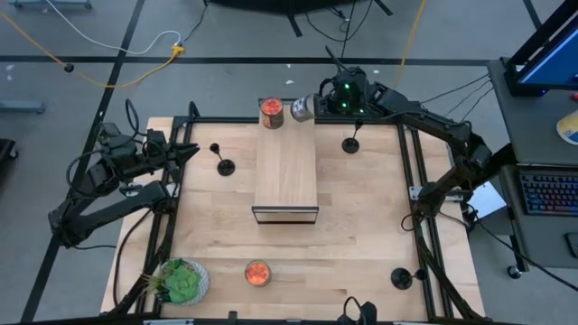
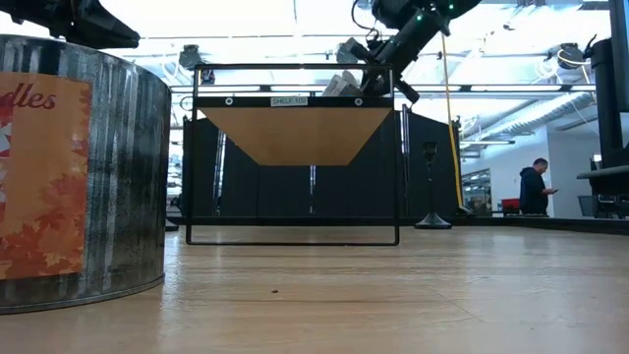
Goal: Pick & Place candle stick holders
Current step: Align the brown scented candle with the orange scented candle on the shelf
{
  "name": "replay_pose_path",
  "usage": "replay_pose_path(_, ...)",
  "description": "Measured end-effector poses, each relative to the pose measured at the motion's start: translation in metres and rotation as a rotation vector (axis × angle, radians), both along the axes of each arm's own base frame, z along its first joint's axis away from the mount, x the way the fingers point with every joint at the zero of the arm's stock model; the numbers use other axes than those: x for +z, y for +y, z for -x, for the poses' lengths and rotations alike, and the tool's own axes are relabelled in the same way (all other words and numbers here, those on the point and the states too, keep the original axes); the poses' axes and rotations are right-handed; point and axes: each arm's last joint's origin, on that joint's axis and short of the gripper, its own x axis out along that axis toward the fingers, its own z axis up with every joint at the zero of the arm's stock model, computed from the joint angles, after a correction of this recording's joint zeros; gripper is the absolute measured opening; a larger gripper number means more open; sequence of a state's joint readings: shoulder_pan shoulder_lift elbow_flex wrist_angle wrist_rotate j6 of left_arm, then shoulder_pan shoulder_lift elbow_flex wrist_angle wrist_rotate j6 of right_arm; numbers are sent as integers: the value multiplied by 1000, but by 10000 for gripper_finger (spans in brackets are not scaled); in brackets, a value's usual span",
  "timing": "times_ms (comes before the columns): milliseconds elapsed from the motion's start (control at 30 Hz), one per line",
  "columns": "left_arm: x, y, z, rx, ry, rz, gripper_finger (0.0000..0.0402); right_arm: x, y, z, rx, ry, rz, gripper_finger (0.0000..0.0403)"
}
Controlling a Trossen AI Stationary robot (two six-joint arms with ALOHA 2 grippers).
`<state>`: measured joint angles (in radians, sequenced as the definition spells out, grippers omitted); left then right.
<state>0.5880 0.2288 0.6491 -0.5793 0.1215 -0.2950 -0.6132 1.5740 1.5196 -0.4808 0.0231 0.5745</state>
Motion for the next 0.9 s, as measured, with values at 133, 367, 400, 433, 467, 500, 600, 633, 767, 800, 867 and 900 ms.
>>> replay_pose_path(133,0,0,0,0,0,1,63,-5,-3,-4,4,6,8,0)
replay_pose_path(367,0,0,0,-8,-1,3,63,-10,-8,-6,-3,14,-1,0)
replay_pose_path(400,0,0,0,-8,-1,3,63,-12,-8,-7,-1,21,-2,0)
replay_pose_path(433,0,0,0,-10,-1,2,63,-12,-9,-9,-1,9,5,0)
replay_pose_path(467,0,0,0,-10,0,1,63,-11,-10,-10,-1,-7,15,0)
replay_pose_path(500,0,0,0,-10,0,1,63,-11,-10,-11,-3,-11,15,0)
replay_pose_path(600,0,0,0,-11,1,-1,63,-13,-10,-9,-1,9,3,0)
replay_pose_path(633,0,0,0,-10,1,-2,63,-13,-10,-9,-1,6,6,0)
replay_pose_path(767,0,0,0,-11,2,-3,63,-13,-10,-9,0,10,3,0)
replay_pose_path(800,0,0,0,-11,2,-3,63,-13,-9,-10,1,11,2,0)
replay_pose_path(867,0,0,0,-10,1,-3,63,-14,-7,-10,4,21,-6,0)
replay_pose_path(900,0,0,0,-11,2,-3,63,-14,-6,-11,8,21,-7,0)
